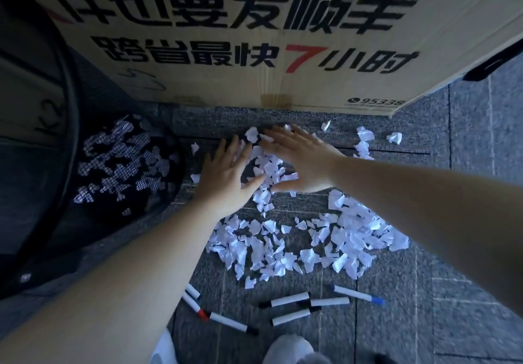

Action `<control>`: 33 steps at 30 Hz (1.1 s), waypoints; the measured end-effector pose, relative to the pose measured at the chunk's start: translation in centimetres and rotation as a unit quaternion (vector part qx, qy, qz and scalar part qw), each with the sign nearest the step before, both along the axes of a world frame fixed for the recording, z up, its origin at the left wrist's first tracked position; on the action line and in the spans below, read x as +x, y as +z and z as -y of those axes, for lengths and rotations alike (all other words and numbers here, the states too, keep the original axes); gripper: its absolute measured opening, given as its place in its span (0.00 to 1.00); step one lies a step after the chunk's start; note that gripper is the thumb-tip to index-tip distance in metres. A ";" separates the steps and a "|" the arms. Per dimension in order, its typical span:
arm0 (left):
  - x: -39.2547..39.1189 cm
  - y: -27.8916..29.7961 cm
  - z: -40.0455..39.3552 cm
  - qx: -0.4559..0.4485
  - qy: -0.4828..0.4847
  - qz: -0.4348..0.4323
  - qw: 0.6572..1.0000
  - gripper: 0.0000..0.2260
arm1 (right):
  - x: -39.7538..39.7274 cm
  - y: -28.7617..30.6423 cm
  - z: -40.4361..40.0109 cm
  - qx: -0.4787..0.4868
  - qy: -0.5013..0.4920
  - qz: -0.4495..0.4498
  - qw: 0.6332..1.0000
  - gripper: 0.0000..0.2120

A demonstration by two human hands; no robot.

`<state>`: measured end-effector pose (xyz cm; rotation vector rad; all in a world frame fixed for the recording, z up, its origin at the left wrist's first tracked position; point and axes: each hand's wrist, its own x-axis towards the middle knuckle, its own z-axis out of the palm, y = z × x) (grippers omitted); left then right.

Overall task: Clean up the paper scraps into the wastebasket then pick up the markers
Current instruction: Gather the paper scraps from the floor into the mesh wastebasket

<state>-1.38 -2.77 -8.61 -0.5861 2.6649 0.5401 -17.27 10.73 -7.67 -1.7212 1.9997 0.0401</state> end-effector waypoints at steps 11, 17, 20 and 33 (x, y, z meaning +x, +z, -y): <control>5.5 -0.8 -4.4 -0.033 -0.079 -0.011 0.996 0.47 | 4.4 -1.7 -4.9 -0.014 0.013 -0.039 0.999 0.44; 3.8 -0.9 -5.6 -0.052 -0.048 -0.054 0.996 0.48 | 4.6 -2.0 -5.6 -0.036 -0.018 -0.066 0.997 0.43; 2.9 -0.9 -5.6 -0.060 -0.067 -0.068 0.994 0.45 | 4.2 -2.2 -5.8 -0.055 -0.020 -0.084 0.995 0.42; 3.2 -0.4 -6.3 -0.080 -0.127 -0.089 0.985 0.09 | 4.2 -2.2 -4.3 -0.102 0.105 -0.085 0.986 0.13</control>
